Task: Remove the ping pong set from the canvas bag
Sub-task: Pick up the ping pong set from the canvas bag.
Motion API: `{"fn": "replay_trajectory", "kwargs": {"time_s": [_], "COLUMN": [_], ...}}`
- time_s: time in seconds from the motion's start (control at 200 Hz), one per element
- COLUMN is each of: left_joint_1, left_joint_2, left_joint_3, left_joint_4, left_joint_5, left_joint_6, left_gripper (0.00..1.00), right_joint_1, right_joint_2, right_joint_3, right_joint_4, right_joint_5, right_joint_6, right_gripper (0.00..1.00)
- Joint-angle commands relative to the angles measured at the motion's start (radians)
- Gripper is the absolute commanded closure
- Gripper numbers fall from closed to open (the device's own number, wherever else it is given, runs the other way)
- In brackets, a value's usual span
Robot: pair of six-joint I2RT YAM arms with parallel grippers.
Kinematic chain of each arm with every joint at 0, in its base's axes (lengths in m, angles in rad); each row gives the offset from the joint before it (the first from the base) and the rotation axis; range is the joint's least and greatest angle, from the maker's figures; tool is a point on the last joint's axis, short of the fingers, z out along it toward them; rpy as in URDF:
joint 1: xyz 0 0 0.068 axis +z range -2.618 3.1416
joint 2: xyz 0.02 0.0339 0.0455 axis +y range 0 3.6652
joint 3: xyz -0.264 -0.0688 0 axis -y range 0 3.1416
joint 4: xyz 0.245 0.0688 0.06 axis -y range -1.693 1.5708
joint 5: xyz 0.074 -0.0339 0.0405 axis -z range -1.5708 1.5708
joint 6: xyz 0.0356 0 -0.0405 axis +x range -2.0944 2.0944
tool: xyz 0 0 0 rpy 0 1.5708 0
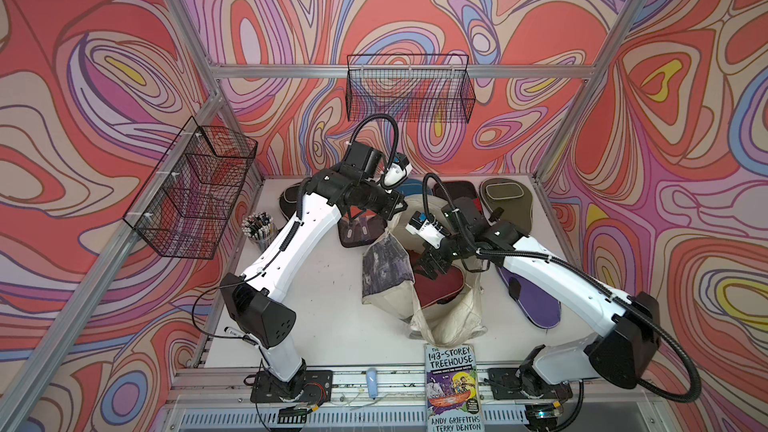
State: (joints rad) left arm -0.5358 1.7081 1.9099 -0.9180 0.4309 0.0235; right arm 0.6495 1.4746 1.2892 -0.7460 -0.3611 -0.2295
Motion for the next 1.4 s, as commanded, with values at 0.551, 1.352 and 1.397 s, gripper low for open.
{"fn": "replay_trajectory", "kwargs": {"time_s": [0.551,1.352,1.397], "left_joint_1": [0.005,-0.002,-0.001], "left_joint_2": [-0.047,-0.031,-0.03], "left_joint_3": [-0.086,-0.117,-0.117], "left_joint_4": [0.114,0.138,0.138], "left_joint_5": [0.175,0.276,0.274], "left_joint_6": [0.023,0.029,0.03], "left_gripper": [1.0,1.0,1.0], "right_joint_1": [-0.071,-0.159,-0.161], "right_joint_2": [0.251,0.516,0.526], "right_joint_3": [-0.1,-0.203,-0.194], "right_joint_4": [0.201,0.345,0.336], "right_joint_5": [0.205,-0.077,-0.096], "right_joint_6": [0.16,0.075,0.073], "right_gripper": [0.09,0.25,0.4]}}
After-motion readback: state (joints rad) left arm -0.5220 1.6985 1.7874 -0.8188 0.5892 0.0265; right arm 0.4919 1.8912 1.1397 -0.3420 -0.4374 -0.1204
